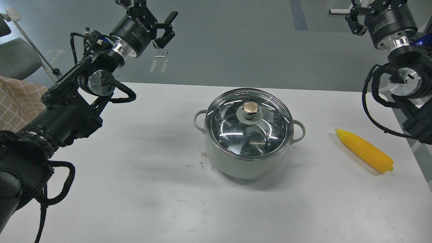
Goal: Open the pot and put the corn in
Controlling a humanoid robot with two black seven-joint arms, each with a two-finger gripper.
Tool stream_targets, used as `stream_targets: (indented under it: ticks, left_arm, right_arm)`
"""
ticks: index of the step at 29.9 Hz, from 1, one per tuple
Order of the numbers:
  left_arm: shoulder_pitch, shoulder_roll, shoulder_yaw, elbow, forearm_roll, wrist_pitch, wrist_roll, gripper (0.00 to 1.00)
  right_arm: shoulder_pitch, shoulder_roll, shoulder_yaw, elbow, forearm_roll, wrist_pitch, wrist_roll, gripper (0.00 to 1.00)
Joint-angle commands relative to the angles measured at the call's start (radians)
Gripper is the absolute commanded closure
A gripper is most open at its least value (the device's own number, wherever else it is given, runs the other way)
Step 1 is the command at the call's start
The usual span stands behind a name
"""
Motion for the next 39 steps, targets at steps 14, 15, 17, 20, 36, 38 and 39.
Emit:
stream_targets:
  ticks: [14,15,17,20,36,38,39]
  left_arm:
    - [-0.001,0.006,-0.069,-0.009,0.002,0.0,0.006,0.02]
    - [-0.001,0.001,-0.083,-0.009,0.005,0.0,0.006,0.02]
    - [-0.001,0.0,-0.086,-0.009,0.008,0.0,0.008,0.02]
    - [-0.001,0.001,-0.084,-0.009,0.008,0.0,0.008,0.02]
    - [-0.001,-0.002,-0.087,-0.031,0.005,0.0,0.014,0.02]
    - [-0.001,-0.002,-0.087,-0.031,0.005,0.0,0.014,0.02]
    - [-0.001,-0.002,-0.087,-0.031,0.005,0.0,0.014,0.02]
  right_arm:
    - [0.018,-0.005,0.001,0.036,0.001,0.0,0.0,0.0]
    - [0.018,-0.004,0.001,0.042,0.003,0.0,0.0,0.0]
    - [0.018,-0.005,0.001,0.042,0.003,-0.002,0.0,0.0]
    - [0.018,-0.007,0.003,0.045,0.003,-0.003,0.0,0.0]
    - [0.018,-0.016,0.006,0.054,0.004,-0.008,0.0,0.0]
    - [0.018,-0.022,0.006,0.059,0.004,-0.009,0.0,0.0]
    - [0.018,-0.029,0.006,0.062,0.004,-0.009,0.0,0.0]
